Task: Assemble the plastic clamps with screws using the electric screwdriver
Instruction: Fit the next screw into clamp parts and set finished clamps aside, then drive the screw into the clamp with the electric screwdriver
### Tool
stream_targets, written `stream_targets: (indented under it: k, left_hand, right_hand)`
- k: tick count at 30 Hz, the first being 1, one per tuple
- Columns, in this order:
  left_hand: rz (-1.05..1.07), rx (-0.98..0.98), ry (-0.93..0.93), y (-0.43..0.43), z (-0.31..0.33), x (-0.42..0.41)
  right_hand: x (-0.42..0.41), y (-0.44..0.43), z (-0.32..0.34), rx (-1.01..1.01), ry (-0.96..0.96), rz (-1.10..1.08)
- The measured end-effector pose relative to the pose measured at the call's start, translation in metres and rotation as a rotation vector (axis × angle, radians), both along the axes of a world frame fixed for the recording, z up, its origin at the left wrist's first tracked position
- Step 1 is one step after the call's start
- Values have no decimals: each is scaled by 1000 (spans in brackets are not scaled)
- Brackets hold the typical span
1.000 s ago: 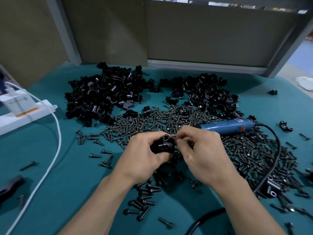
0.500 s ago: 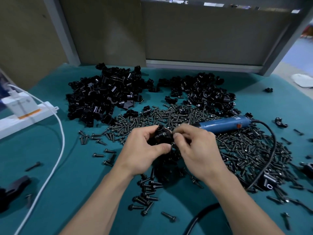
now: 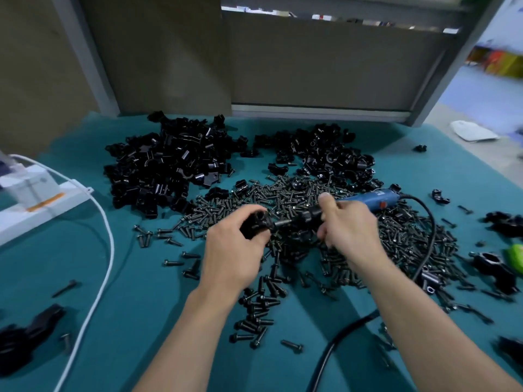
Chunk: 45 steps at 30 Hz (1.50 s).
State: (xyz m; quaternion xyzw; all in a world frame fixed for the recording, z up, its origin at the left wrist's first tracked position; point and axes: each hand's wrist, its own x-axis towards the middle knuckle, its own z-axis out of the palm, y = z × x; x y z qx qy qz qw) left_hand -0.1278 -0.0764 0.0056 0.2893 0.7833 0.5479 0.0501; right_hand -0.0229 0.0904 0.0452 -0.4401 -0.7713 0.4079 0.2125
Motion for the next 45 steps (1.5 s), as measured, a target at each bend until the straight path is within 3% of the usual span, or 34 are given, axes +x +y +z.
stream_targets:
  k: [3,7,13,16,19,22,25,33,39,45]
  left_hand:
    - [136,26,-65,-2,-1,-7]
    - [237,70,-149,-4,1,-11]
    - [198,0,-176,-4,2,-14]
    - [118,-17,-191,-5,-1,-15]
    - [76,-25,-217,-4,-3,-17]
    - [87,25,-214,-3,-3,-15]
    - [104,56,-263,-1,-4,-15]
    - [28,57,-335,4,-5,-10]
    - [19,-106,-94,3,-6,0]
    - [87,-205,-37,1,-11,-2]
  right_hand:
    - [3,29,5,-407,192,-272]
    - [-10,48,4,-643,201,-380]
    - [-35,54,9,-697,4,-467]
    - [-42,58,13,-617,-138,-405]
    - [-38,57,19,-592,-150,-396]
    - [-24,51,25,-652,18,-441]
    - [-3,43,28,-799,327,-440]
    - [21,44,24,-1033,991,-193]
    - [5,41,15,-1212,957,-66]
    - [2,55,7,-1374,1065,3]
